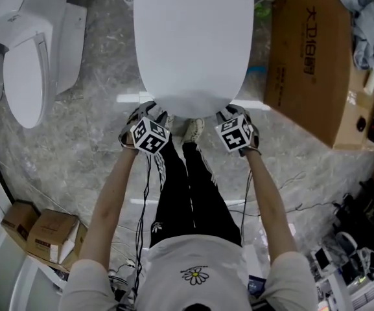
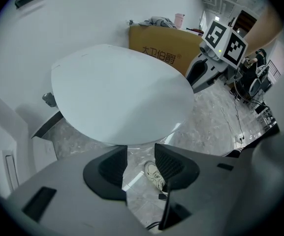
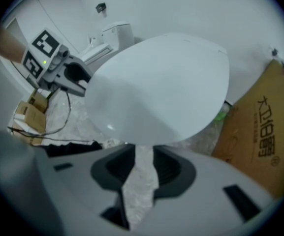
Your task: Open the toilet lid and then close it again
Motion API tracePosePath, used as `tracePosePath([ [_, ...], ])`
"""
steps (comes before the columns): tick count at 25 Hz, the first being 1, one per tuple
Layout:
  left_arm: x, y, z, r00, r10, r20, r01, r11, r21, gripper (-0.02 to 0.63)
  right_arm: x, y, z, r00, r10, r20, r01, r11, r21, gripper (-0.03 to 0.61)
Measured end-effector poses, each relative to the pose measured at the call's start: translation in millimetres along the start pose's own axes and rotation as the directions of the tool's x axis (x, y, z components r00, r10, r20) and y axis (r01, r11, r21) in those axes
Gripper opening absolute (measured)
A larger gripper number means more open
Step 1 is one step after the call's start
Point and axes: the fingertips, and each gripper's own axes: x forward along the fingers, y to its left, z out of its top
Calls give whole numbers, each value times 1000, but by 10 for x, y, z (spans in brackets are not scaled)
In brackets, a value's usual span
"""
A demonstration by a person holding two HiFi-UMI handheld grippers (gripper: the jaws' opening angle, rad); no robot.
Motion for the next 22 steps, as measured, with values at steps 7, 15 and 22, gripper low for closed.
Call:
tracePosePath([
  [7, 66, 19, -18, 1000, 15, 12, -14, 1000, -17, 195, 44, -9, -6, 1000, -15, 10, 15, 1000, -7, 123],
  [15, 84, 22, -7, 999, 28, 26, -27, 999, -31, 195, 43, -31, -5, 998, -53, 38, 52, 998, 29, 123],
  [22, 71, 20, -5, 999, 30, 44, -27, 998, -62, 195, 43, -7, -14, 997, -64, 34, 64, 998, 14, 123],
])
